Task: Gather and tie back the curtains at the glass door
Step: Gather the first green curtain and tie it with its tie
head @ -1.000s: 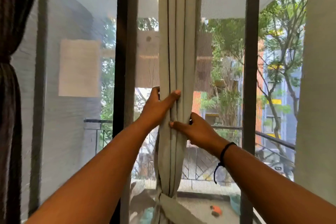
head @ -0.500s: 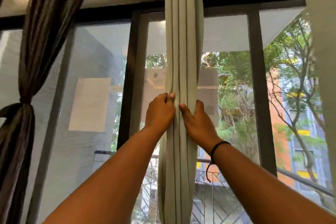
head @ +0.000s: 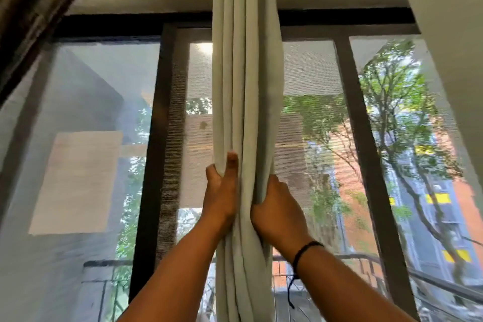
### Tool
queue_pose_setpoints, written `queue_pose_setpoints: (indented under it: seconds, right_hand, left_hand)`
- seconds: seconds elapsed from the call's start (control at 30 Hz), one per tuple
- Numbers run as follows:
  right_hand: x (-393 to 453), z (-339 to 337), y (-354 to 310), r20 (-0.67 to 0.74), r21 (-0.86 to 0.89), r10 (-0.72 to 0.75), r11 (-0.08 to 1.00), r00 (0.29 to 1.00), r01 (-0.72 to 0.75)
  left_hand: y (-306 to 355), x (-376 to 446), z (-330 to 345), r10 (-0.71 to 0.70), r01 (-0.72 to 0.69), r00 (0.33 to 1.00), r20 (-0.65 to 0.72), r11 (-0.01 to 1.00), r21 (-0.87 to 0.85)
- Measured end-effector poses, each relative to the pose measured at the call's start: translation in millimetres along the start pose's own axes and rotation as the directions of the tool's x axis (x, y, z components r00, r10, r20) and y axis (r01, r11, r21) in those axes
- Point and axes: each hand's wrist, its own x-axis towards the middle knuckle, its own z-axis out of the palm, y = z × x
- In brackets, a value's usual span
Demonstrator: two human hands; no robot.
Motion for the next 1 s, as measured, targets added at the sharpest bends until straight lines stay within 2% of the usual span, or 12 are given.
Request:
queue_pose_setpoints:
  seconds: [0.07, 0.1, 0.17, 0.23, 0.27, 0.4, 0.53, 0.63, 0.73, 0.83, 0.9, 1.0]
  right_hand:
    - [-3.2, 8.5, 0.4, -0.133, -0.179, -0.014, 0.984, 0.991, -0.01]
    - [-2.3, 12.6, 3.7, -0.174, -0.166, -0.021, 0.986, 0.985, -0.008]
    - [2.5, 11.9, 8.9, -0.14, 0.089, 0.046, 0.995, 0.989, -0.034]
    - [13.0, 12.1, 21.8, -0.001, 0.365, 0.147, 0.921, 0.989, -0.136]
    - [16.5, 11.6, 30.6, 0.054, 0.405, 0.156, 0.9, 0.986, -0.164]
    - [9.7, 5.0, 59.2, 0.036, 0.388, 0.181, 0.904, 0.983, -0.18]
    - [-1.2, -12.9, 87.9, -0.069, 0.273, 0.179, 0.95, 0.981, -0.154]
    - [-2.6, -26.6, 110.9, -0.087, 0.151, 0.155, 0.978, 0.984, -0.141]
    - [5.3, -29.3, 120.2, -0.084, 0.102, 0.115, 0.989, 0.99, -0.107]
    - [13.4, -20.9, 115.9, -0.042, 0.149, 0.128, 0.981, 0.991, -0.121]
    - [10.6, -9.3, 114.8, 0.025, 0.152, 0.094, 0.984, 0.995, -0.097]
    - [-5.7, 11.2, 117.9, 0.277, 0.294, -0.037, 0.955, 0.96, -0.047]
  left_hand:
    - [3.7, -2.1, 3.7, 0.067, -0.07, 0.992, 0.105, 0.997, 0.017]
    - [1.6, -0.2, 5.9, 0.063, -0.073, 0.99, 0.122, 0.994, 0.079]
    - [-5.5, 5.4, 7.6, 0.068, -0.079, 0.995, 0.077, 0.986, 0.147]
    - [-10.2, 8.8, 6.5, 0.045, -0.046, 0.999, 0.016, 0.997, 0.059]
    - [-12.9, 8.4, 6.4, 0.041, -0.041, 0.999, -0.009, 0.999, 0.018]
    - [-23.0, 1.4, 19.1, 0.059, -0.059, 0.985, -0.159, 0.998, 0.004]
    - [-34.0, -19.0, 57.0, 0.184, -0.106, 0.954, -0.236, 0.946, 0.308]
    - [-37.2, -33.7, 79.3, 0.263, -0.152, 0.943, -0.204, 0.886, 0.438]
    - [-36.5, -32.2, 84.7, 0.235, -0.116, 0.952, -0.195, 0.869, 0.482]
    - [-33.6, -30.7, 80.8, 0.213, -0.084, 0.953, -0.215, 0.869, 0.487]
    - [-38.4, -41.6, 80.5, 0.18, -0.062, 0.97, -0.166, 0.836, 0.545]
    - [-58.2, -71.4, 80.0, 0.08, -0.056, 0.997, -0.007, 0.757, 0.65]
